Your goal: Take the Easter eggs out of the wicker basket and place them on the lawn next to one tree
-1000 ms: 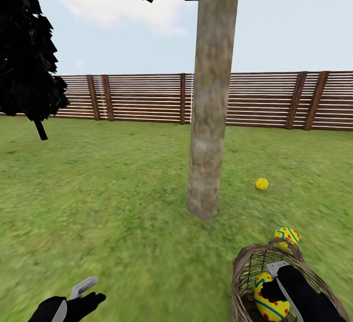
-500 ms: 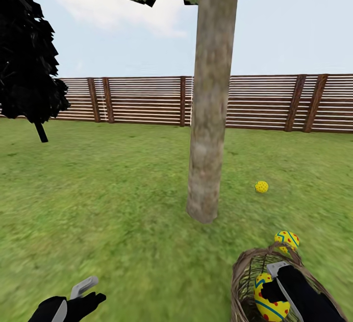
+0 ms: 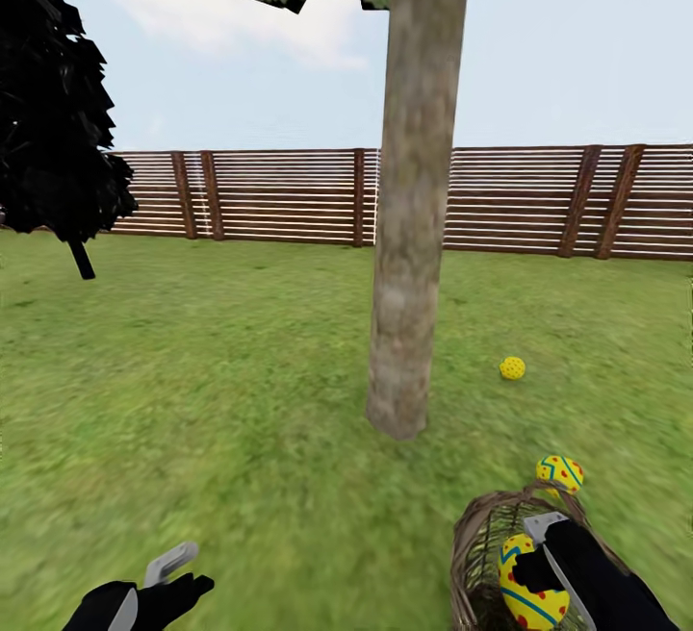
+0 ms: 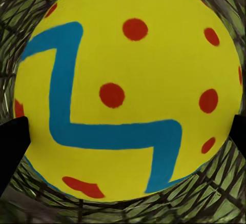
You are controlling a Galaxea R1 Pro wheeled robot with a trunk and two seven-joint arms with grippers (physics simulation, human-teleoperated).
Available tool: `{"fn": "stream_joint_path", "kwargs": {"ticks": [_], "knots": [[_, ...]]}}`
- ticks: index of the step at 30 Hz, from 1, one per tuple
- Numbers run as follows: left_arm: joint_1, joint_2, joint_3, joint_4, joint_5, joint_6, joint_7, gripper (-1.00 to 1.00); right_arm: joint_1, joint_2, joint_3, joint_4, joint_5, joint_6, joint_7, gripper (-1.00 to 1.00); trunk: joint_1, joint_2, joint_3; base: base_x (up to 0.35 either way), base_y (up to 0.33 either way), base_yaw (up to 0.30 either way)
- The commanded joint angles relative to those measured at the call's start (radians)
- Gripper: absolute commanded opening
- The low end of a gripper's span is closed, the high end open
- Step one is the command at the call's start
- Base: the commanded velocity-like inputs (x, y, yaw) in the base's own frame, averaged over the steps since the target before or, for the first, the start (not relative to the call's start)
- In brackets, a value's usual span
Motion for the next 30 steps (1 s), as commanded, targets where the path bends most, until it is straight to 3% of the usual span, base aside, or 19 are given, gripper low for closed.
{"fn": "stream_joint_path", "kwargs": {"ticks": [1, 20, 30], "knots": [[-0.001, 0.0, 0.005, -0.001, 0.002, 0.007, -0.003, 1.0, 0.0, 0.0, 0.003, -0.001, 0.011, 0.004, 0.008, -1.0, -0.005, 0.007, 0.002, -0.294, 0.0, 0.0], [-0.001, -0.001, 0.007, -0.001, 0.003, 0.007, -0.003, 1.0, 0.0, 0.001, 0.006, -0.001, 0.011, 0.005, 0.008, -1.0, -0.077, 0.14, 0.056, -0.025, 0.0, 0.0], [-0.001, -0.001, 0.007, -0.001, 0.003, 0.007, -0.003, 1.0, 0.0, 0.002, 0.006, -0.001, 0.011, 0.005, 0.008, -1.0, -0.116, 0.21, 0.088, -0.262, 0.152, 0.0]]}}
